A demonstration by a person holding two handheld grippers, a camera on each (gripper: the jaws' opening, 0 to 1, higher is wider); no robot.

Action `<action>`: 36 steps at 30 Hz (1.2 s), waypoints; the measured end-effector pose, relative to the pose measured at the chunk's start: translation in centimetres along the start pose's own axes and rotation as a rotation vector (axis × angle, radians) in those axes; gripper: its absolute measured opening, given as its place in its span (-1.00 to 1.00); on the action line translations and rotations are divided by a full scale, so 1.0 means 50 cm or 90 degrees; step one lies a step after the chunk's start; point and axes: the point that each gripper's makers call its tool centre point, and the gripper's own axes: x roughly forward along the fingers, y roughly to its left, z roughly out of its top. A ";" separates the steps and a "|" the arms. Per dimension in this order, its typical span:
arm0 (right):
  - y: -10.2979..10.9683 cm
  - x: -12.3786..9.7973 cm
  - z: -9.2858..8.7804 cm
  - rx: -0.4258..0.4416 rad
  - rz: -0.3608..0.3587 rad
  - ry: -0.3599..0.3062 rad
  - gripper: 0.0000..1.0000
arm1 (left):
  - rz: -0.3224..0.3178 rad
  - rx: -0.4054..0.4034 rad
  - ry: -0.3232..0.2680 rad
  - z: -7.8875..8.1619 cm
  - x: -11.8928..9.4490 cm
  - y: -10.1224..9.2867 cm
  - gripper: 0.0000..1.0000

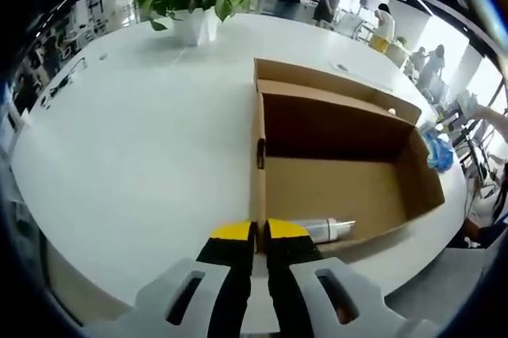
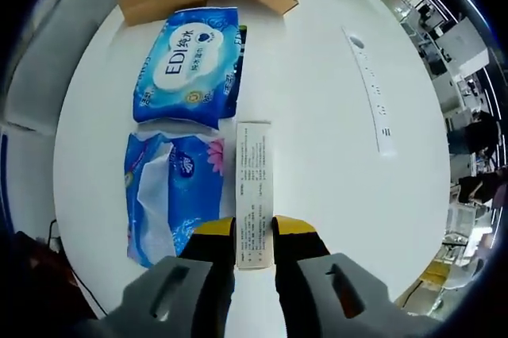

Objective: Operate the shoe box by opening the lid, removing the specified soft item, and placing it in the target area until the item is outside and the box remains undamaged.

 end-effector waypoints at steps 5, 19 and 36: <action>-0.001 -0.001 -0.003 0.006 -0.001 0.004 -0.70 | -0.001 0.003 0.000 0.000 0.000 0.000 -0.95; -0.013 0.007 -0.011 -0.001 -0.016 0.021 -0.67 | -0.002 0.017 0.000 0.001 0.002 -0.002 -0.95; -0.027 -0.024 -0.007 0.076 -0.080 -0.011 -0.41 | -0.013 0.079 -0.007 0.017 -0.009 -0.014 -0.83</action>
